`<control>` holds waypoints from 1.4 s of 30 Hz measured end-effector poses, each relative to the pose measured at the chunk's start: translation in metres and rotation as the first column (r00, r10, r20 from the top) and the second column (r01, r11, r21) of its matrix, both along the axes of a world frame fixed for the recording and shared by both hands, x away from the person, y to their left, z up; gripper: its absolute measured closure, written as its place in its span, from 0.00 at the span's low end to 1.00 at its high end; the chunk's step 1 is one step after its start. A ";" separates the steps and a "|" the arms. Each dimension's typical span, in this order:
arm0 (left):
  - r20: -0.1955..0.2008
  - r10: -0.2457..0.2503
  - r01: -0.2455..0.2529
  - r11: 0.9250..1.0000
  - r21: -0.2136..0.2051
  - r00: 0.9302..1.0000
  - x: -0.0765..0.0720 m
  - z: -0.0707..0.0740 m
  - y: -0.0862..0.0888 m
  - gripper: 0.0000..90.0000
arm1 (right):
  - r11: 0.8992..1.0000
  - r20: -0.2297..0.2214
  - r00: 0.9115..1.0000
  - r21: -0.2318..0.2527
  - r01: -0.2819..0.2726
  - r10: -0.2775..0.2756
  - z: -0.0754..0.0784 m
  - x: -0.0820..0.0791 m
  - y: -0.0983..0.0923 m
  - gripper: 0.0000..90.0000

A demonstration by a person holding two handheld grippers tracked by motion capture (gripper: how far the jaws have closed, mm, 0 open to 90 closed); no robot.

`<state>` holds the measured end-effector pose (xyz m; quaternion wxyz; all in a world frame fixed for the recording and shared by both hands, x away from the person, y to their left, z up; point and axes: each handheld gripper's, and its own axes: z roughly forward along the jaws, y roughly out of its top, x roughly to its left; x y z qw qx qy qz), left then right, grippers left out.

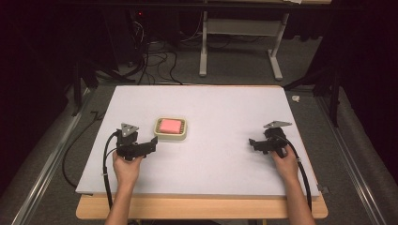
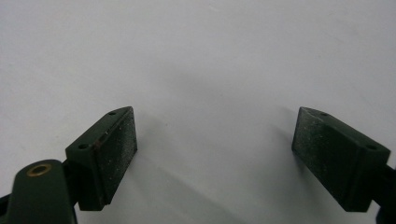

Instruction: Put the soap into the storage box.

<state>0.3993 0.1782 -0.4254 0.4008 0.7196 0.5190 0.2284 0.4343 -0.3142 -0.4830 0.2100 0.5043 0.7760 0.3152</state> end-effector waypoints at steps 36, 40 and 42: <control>-0.094 0.079 -0.080 0.997 -0.006 0.992 0.005 -0.034 0.019 0.16 | 1.000 -0.001 1.000 0.000 0.000 0.000 0.000 0.000 0.000 0.16; -0.106 0.080 -0.078 0.997 0.021 0.991 0.008 -0.038 0.017 0.16 | 1.000 0.000 1.000 0.000 0.000 0.000 0.000 0.000 0.000 0.16; -0.113 0.080 -0.076 0.996 0.038 0.990 0.010 -0.040 0.015 0.16 | 1.000 0.000 1.000 0.000 0.000 0.000 0.000 0.000 0.000 0.16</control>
